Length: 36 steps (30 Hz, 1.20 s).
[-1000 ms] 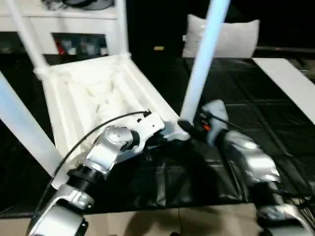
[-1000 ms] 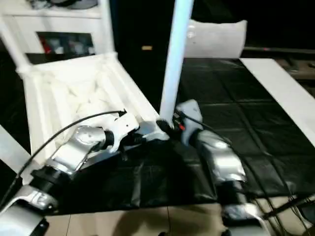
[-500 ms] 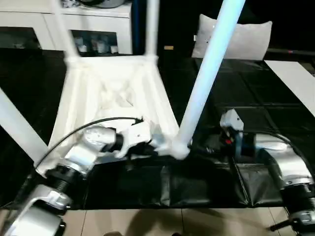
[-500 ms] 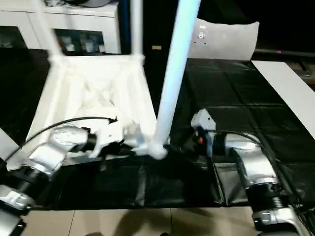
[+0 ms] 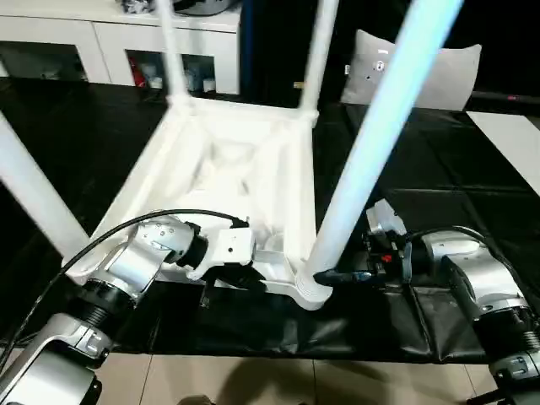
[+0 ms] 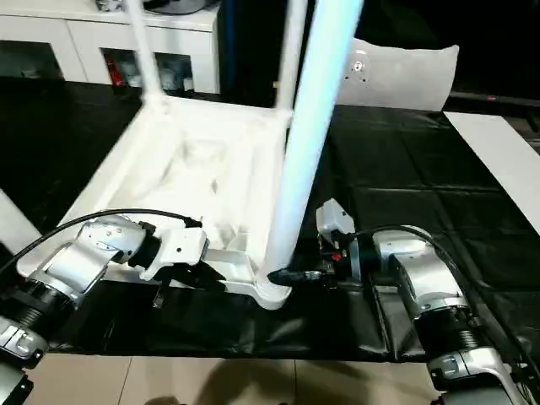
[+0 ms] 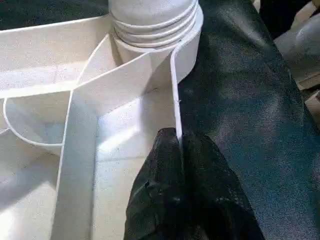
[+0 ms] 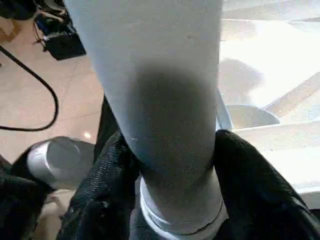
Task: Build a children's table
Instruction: Rotate leg to tighten
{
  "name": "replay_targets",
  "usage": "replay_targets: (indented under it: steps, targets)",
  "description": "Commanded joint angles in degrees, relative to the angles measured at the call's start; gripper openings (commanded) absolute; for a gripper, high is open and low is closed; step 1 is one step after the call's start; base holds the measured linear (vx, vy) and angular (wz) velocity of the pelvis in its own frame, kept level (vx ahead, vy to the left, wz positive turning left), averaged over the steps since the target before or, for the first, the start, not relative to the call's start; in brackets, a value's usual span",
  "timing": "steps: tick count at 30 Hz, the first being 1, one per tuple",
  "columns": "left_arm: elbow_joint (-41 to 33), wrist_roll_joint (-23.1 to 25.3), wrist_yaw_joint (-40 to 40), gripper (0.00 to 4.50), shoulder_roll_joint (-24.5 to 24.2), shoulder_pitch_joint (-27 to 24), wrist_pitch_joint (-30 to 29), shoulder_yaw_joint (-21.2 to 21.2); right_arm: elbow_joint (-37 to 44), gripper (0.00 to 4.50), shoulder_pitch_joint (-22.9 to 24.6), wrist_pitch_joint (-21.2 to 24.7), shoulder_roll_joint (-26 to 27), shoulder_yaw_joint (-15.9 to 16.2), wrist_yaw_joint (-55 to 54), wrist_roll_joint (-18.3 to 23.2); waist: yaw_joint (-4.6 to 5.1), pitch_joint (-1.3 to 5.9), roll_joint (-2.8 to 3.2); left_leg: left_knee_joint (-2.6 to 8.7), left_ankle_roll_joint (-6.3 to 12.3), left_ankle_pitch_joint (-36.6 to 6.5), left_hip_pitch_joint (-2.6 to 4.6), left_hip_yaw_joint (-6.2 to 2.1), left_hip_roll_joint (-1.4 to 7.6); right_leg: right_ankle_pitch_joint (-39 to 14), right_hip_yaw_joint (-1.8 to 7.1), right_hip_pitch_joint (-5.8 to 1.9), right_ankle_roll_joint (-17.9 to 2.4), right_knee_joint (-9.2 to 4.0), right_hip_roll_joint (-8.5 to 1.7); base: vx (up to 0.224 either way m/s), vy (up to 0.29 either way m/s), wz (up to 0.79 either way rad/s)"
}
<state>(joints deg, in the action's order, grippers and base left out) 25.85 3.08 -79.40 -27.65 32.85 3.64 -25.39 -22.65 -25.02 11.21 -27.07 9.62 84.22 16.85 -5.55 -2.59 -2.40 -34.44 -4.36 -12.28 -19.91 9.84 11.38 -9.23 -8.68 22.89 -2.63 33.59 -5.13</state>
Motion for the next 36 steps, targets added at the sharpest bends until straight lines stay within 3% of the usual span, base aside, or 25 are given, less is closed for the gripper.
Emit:
replay_targets:
  steps: [1, 5, 8, 9, 11, 13, 15, 17, 18, 19, 20, 21, 22, 23, 24, 25, 27, 29, 30, 32, 33, 34, 35, 36]
  targets:
    - [-0.2, 1.2, -2.8, 0.00, 0.6, -0.1, 0.9, -3.3, 0.7, 1.99, -0.2, 1.3, -0.3, 0.9, 1.5, 1.0, 0.24, 3.79, -0.15, 3.86, 3.46, -5.1, 0.08, -0.44, 2.89, -15.9, 4.31, -3.48, -7.8, -3.45, -4.54, 0.000, 0.000, 0.00]
    - [-0.6, 0.7, -1.2, 0.00, 1.0, -0.8, -1.0, -2.3, 2.2, 1.94, 1.1, 2.8, -0.1, 0.5, 1.4, 2.4, 0.12, 3.83, -0.14, 3.80, 3.62, -4.4, 0.06, -0.42, 2.91, -15.1, 4.30, -3.46, -8.1, -3.31, -4.54, 0.000, 0.000, 0.00]
    - [-2.0, -1.2, 2.5, 0.00, 3.1, -1.3, -6.5, 0.0, 4.3, 1.93, 2.0, 5.8, 1.9, -0.9, -3.7, 3.0, 0.16, 3.72, -0.29, 3.88, 3.15, -4.7, 0.06, -0.38, 2.92, -16.3, 4.34, -3.46, -7.8, -3.44, -4.64, 0.000, 0.000, 0.00]
    - [-3.1, -2.0, 5.6, 0.00, 4.9, -1.4, -11.0, 1.5, 4.8, 1.93, 1.9, 7.2, 4.0, -1.2, -9.7, 1.5, 0.29, 3.55, -0.29, 3.93, 2.72, -5.5, 0.07, -0.40, 2.85, -18.2, 4.33, -3.34, -7.3, -3.72, -4.66, 0.000, 0.000, 0.00]
    - [-3.3, -2.3, 8.5, 0.00, 6.5, -1.3, -13.1, 2.6, 4.6, 1.93, 1.4, 8.2, 6.2, -1.7, -15.5, -0.2, 0.74, 3.05, -0.41, 4.05, 1.52, -8.0, 0.20, -0.51, 2.43, -24.0, 4.08, -3.04, -5.6, -4.52, -4.54, 0.000, 0.000, 0.00]
    - [-3.7, -2.6, 12.8, 0.00, 9.0, -1.0, -16.2, 4.1, 3.2, 1.93, 0.0, 9.5, 9.8, -2.7, -24.5, -2.5, 1.59, 2.82, -0.45, 3.79, -0.02, -11.3, 0.16, -0.74, 1.71, -33.9, 3.19, -3.20, -1.2, -5.98, -4.68, -0.056, -0.012, -0.06]
    - [-3.9, -2.5, 15.9, 0.00, 10.8, -0.6, -18.5, 4.9, 2.1, 1.92, -1.2, 10.1, 12.2, -3.1, -30.7, -4.4, 2.94, 2.68, -0.48, 3.53, -0.79, -13.4, 0.27, -1.00, 1.46, -37.6, 2.28, -2.85, 1.2, -6.87, -4.45, -0.056, -0.002, -0.11]
    - [-3.5, -1.4, 21.6, 0.00, 14.0, 0.2, -21.2, 6.0, -0.4, 1.91, -3.4, 11.6, 16.8, -4.6, -41.8, -6.6, 4.28, 2.77, -0.18, 3.28, -0.67, -15.1, 0.13, -1.29, 1.32, -38.7, 1.25, -3.18, 2.8, -7.74, -4.46, -0.027, 0.002, -0.06]
    - [-3.5, -1.4, 21.6, 0.00, 14.0, 0.2, -21.2, 6.0, -0.4, 1.91, -3.4, 11.6, 16.8, -4.6, -41.8, -6.6, 4.97, 2.94, 0.55, 3.42, -0.58, -16.4, 0.10, -1.61, 1.83, -37.0, 0.51, -3.55, 2.6, -8.02, -4.55, 0.000, 0.000, 0.00]
    - [-3.4, -0.4, 25.1, 0.00, 15.7, 0.6, -23.2, 6.6, -1.7, 1.91, -4.6, 11.9, 19.2, -5.9, -48.1, -7.8, 5.78, 3.14, 0.66, 3.68, -0.56, -17.3, -0.20, -2.05, 2.46, -34.0, 0.17, -4.11, 2.4, -7.88, -4.76, 0.000, 0.000, 0.00]
    - [-3.4, -0.4, 25.1, 0.00, 15.7, 0.6, -23.2, 6.6, -1.7, 1.91, -4.6, 11.9, 19.2, -5.9, -48.1, -7.8, 5.78, 3.14, 0.66, 3.68, -0.56, -17.3, -0.20, -2.05, 2.46, -34.0, 0.17, -4.11, 2.4, -7.88, -4.76, 0.000, 0.000, 0.00]
    - [-3.4, 0.4, 27.7, 0.00, 17.2, 1.0, -24.7, 7.0, -3.3, 1.91, -5.8, 11.1, 21.2, -6.9, -52.6, -8.5, 6.38, 3.03, 1.03, 4.06, -0.57, -19.3, 0.05, -2.44, 2.86, -31.1, 0.09, -4.08, 1.5, -7.77, -4.89, 0.000, 0.000, 0.00]
    - [-2.8, 0.9, 29.4, 0.00, 18.0, 1.4, -24.7, 7.2, -4.1, 1.91, -6.1, 9.7, 21.9, -6.7, -53.7, -9.2, 6.88, 2.85, 0.88, 3.99, -0.18, -21.0, 0.76, -2.34, 2.73, -30.8, -0.06, -3.61, 0.6, -8.18, -4.97, 0.000, 0.000, 0.00]
    - [-1.8, 1.8, 32.3, 0.00, 19.3, 2.1, -24.7, 7.3, -5.4, 2.45, -6.6, 7.5, 22.9, -6.2, -55.3, -10.4, 6.96, 2.89, 0.92, 3.88, -0.14, -21.0, 0.96, -2.28, 2.65, -30.4, 0.00, -3.58, 0.1, -8.12, -5.23, 0.000, 0.000, 0.00]
    - [-1.5, 2.7, 33.7, 0.00, 19.8, 2.4, -24.9, 7.2, -5.6, 2.45, -6.4, 5.5, 23.2, -5.3, -55.0, -11.6, 7.03, 2.89, 0.81, 3.94, 0.12, -20.6, 0.97, -2.23, 2.52, -29.5, 0.02, -3.63, -0.5, -8.09, -5.18, 0.000, 0.000, 0.00]
    - [-1.4, 2.9, 33.9, 0.00, 19.9, 2.5, -25.0, 7.2, -5.6, 2.59, -6.4, 5.1, 23.3, -5.1, -54.9, -11.8, 6.96, 2.99, 0.67, 3.94, 0.30, -19.9, 0.84, -2.17, 2.47, -28.9, 0.17, -3.74, -0.6, -7.89, -5.19, 0.000, 0.000, 0.00]
    - [-1.5, 3.2, 33.9, 0.00, 19.8, 2.5, -25.1, 7.2, -4.9, 2.76, -5.8, 5.4, 23.4, -5.8, -52.9, -10.3, 6.32, 3.24, 0.78, 4.20, 1.21, -14.9, 0.31, -2.03, 2.63, -23.4, 1.30, -3.99, -3.3, -6.77, -5.34, 0.000, 0.000, 0.00]
    - [-1.8, 3.8, 33.3, 0.00, 18.6, 2.3, -24.2, 6.7, -4.2, 2.96, -5.1, 4.0, 22.2, -6.2, -50.7, -9.3, 5.91, 3.36, 0.70, 4.17, 1.76, -12.5, 0.37, -1.65, 2.67, -20.3, 1.83, -3.76, -5.1, -6.20, -5.22, 0.000, 0.000, 0.00]
    - [-2.1, 4.1, 32.5, 0.00, 17.2, 2.1, -23.5, 6.6, -3.0, 3.03, -4.1, 2.2, 20.2, -6.6, -46.9, -8.2, 5.71, 3.43, 0.72, 4.15, 2.40, -10.9, 0.00, -1.57, 2.64, -18.8, 2.03, -4.01, -5.8, -5.76, -5.13, 0.000, 0.000, 0.00]
    - [-2.1, 3.9, 32.1, 0.00, 16.7, 2.0, -23.2, 6.9, -2.1, 3.22, -3.4, 1.6, 19.0, -6.8, -44.5, -7.4, 4.99, 3.59, 0.50, 3.85, 3.51, -9.4, -0.03, -1.24, 2.48, -19.2, 2.28, -4.05, -5.7, -5.75, -5.20, 0.000, 0.000, 0.00]
    - [-2.1, 3.8, 30.4, 0.00, 15.5, 1.7, -21.6, 6.8, -0.3, 3.33, -2.0, 1.0, 16.4, -6.7, -40.1, -6.5, 4.69, 3.81, 0.35, 3.80, 4.01, -6.0, -0.66, -1.29, 2.47, -16.2, 2.61, -4.33, -6.5, -4.81, -5.06, 0.000, 0.000, 0.00]
    - [-2.1, 3.8, 30.0, 0.00, 15.3, 1.7, -21.3, 6.7, 0.0, 3.33, -1.8, 0.6, 15.8, -6.6, -39.2, -6.4, 4.38, 3.96, 0.18, 3.68, 4.37, -4.4, -0.89, -1.31, 2.37, -14.3, 2.72, -4.54, -6.5, -4.51, -4.89, 0.000, 0.000, 0.00]
    - [-2.2, 3.5, 28.1, 0.00, 14.3, 1.4, -19.8, 6.4, 0.6, 3.41, -0.9, -0.2, 13.5, -6.6, -36.4, -5.9, 3.75, 4.50, 0.40, 3.28, 5.56, -1.2, -0.88, -1.21, 2.43, -9.2, 3.01, -4.53, -7.5, -3.55, -4.85, 0.000, 0.000, 0.00]
    - [-2.2, 3.1, 26.0, 0.00, 13.3, 1.1, -18.3, 6.0, 0.5, 3.54, -0.6, -0.5, 11.6, -7.4, -34.1, -5.5, 3.53, 4.19, 0.00, 3.07, 7.09, -0.3, -1.13, -0.78, 2.08, -7.1, 3.16, -4.11, -8.2, -3.23, -4.47, 0.000, 0.000, 0.00]
